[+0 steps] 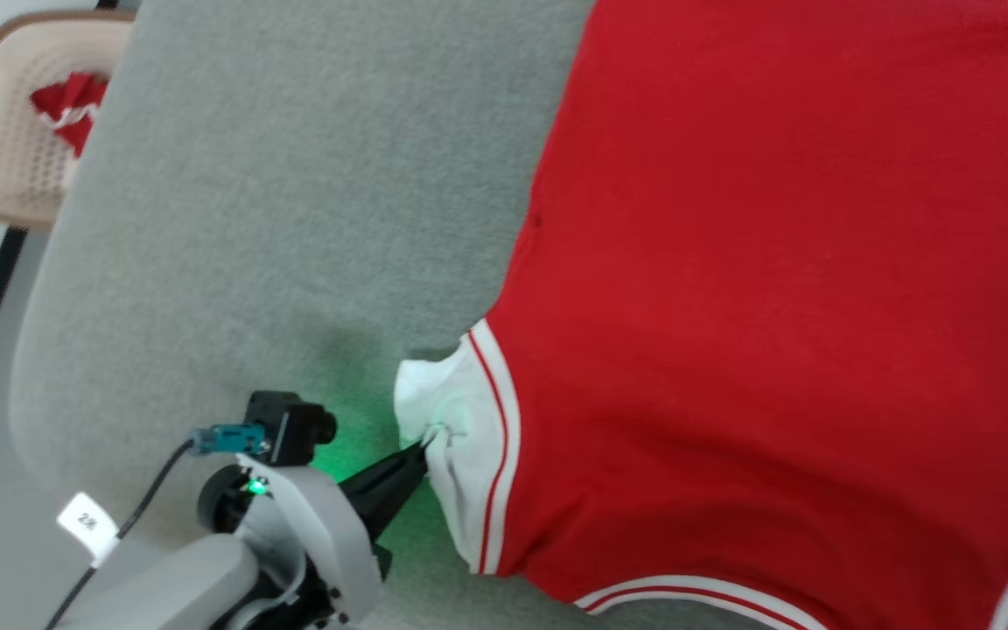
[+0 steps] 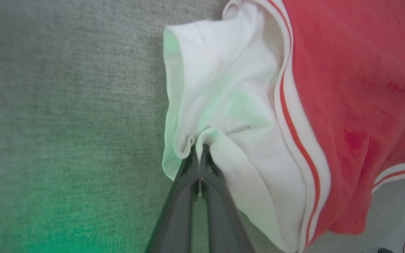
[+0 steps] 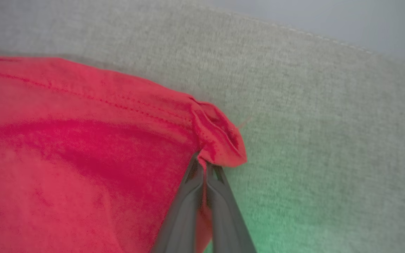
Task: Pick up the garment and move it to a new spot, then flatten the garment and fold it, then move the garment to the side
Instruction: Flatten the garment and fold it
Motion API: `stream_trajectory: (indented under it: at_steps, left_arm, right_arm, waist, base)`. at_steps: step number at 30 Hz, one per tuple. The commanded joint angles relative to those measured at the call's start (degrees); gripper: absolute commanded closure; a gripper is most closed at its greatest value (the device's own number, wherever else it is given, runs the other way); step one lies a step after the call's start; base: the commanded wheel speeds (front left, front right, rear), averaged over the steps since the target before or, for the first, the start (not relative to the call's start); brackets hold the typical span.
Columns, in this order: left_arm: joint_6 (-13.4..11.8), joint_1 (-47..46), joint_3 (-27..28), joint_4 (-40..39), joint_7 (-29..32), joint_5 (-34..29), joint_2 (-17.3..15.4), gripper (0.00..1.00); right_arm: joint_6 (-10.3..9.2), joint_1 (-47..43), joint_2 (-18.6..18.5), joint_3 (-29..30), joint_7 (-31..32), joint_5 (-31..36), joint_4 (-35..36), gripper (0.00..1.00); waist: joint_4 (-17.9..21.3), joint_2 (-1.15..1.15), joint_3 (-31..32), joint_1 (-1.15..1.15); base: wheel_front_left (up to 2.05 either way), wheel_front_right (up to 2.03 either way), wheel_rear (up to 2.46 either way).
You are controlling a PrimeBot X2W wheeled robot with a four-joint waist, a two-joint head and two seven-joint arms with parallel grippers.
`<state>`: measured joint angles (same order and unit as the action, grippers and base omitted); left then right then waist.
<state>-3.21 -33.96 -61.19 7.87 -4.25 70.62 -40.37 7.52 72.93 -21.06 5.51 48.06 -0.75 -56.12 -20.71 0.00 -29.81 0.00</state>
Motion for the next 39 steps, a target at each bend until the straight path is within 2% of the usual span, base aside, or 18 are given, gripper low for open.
stream_trajectory:
  at_steps: [1,7,13,16,17,23,26,31,35,36,37,38,39]
  left_arm:
    - [-3.12,0.56,0.73,3.16,0.69,0.23,-2.17,1.00]
    - [-4.32,1.21,1.32,0.80,1.11,0.57,-4.94,1.00]
    - [-5.30,2.04,1.14,-2.47,2.11,0.87,-7.12,1.00]
    - [-5.89,2.35,1.32,-3.90,2.43,0.92,-8.15,1.00]
    - [-5.89,2.35,1.32,-3.90,2.43,0.92,-8.15,1.00]
    - [-6.55,2.63,1.28,-5.45,2.99,1.17,-9.49,1.00]
    - [-6.64,2.30,1.22,-5.89,3.44,0.98,-9.68,1.00]
    - [-6.62,1.98,1.15,-6.09,3.79,0.83,-9.96,1.00]
    - [-6.29,1.70,1.10,-5.89,3.94,0.73,-9.74,1.00]
    - [-6.18,1.63,1.01,-5.77,4.01,0.64,-9.65,1.00]
    - [-6.05,1.54,0.99,-5.67,4.06,0.58,-9.52,1.00]
    - [-5.93,1.47,1.00,-5.56,4.03,0.61,-9.46,1.00]
    - [-5.89,1.47,0.96,-5.38,4.01,0.58,-9.40,1.00]
  right_arm:
    - [-0.06,-5.71,0.66,-2.12,1.92,-1.29,-1.76,1.00]
    - [-0.06,-13.25,-0.62,-11.63,2.85,-12.54,7.50,1.00]
    - [-0.07,-25.90,-5.45,-16.96,7.03,-25.33,24.83,1.00]
    - [-0.07,-33.19,-7.78,-16.19,8.82,-29.57,33.45,1.00]
    - [-0.07,-33.19,-7.78,-16.19,8.82,-29.57,33.45,1.00]
    - [-0.07,-49.27,-8.79,-10.76,13.10,-33.42,48.79,1.00]
    - [-0.07,-57.16,-7.71,-7.12,15.01,-33.62,54.26,1.00]
    - [-0.07,-67.91,-3.77,-2.10,16.47,-33.10,60.59,1.00]
    - [-0.07,-72.23,-1.15,-1.01,14.36,-31.20,61.74,1.00]
    - [-0.07,-72.20,-0.43,-0.72,12.61,-30.71,61.63,0.95]
    - [-0.07,-71.91,-0.09,-0.52,10.47,-29.77,61.52,0.95]
    - [-0.08,-71.71,0.17,-0.64,9.00,-29.09,60.96,0.00]
    - [-0.09,-71.70,0.49,-0.83,8.03,-28.54,60.16,0.00]
  waist:
    - [3.01,0.00,2.75,0.00]
    - [7.75,0.00,6.54,0.00]
    - [11.74,0.00,9.72,0.00]
    - [13.45,0.00,10.76,0.00]
    - [13.45,0.00,10.76,0.00]
    - [15.82,0.00,12.23,0.00]
    - [16.54,0.00,12.67,0.00]
    - [17.39,0.00,12.95,0.00]
    - [17.86,0.00,12.93,0.00]
    - [17.99,0.00,12.90,0.00]
    - [18.07,0.00,12.87,0.00]
    - [18.16,0.00,12.84,0.00]
    - [18.23,0.00,12.85,0.00]
  base:
    - [0.00,0.00,0.00]
    - [0.00,0.00,0.00]
    - [0.00,0.00,0.00]
    - [0.00,0.00,0.00]
    - [0.00,0.00,0.00]
    - [0.00,0.00,0.00]
    - [0.00,0.00,0.00]
    - [0.00,0.00,0.00]
    - [0.00,0.00,0.00]
    - [0.00,0.00,0.00]
    - [0.00,0.00,0.00]
    - [0.00,0.00,0.00]
    - [0.00,0.00,0.00]
